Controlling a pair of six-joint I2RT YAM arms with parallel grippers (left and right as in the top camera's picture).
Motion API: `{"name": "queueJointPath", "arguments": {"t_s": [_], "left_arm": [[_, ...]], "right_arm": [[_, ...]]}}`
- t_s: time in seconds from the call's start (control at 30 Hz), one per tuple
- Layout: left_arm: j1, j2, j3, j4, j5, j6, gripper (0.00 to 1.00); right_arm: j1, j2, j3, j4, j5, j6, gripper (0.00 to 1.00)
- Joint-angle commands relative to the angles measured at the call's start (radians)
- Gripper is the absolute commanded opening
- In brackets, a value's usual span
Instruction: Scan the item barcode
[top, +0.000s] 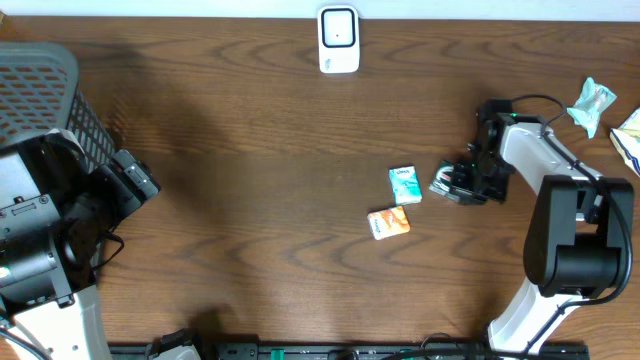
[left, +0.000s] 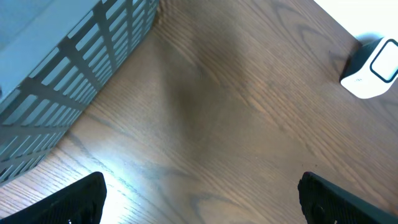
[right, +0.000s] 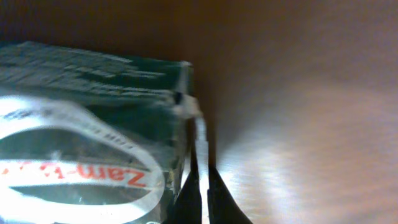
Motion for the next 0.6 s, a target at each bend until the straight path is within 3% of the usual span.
{"name": "queueJointPath", "arguments": {"t_s": [0.0, 0.23, 0.43, 0.57], "left_arm": [[0.005, 0.0, 0.016, -0.002, 0.009, -0.002, 0.98], [0.005, 0.0, 0.016, -0.002, 0.009, -0.002, 0.98], [0.005, 0.0, 0.016, -0.002, 0.009, -0.002, 0.97], [0.005, 0.0, 0.016, -0.002, 0.009, -0.002, 0.98]], "right_arm": [[0.048, 0.037, -0.023, 0.082, -0.168, -0.017, 0.01], [0.103, 0.037, 0.034, 0.285, -0.377, 0.07, 0.01], [0.156, 0.037, 0.058, 0.48, -0.422, 0.129, 0.01], [0.172, 0.037, 0.061, 0.463, -0.414, 0.127, 0.01]]}}
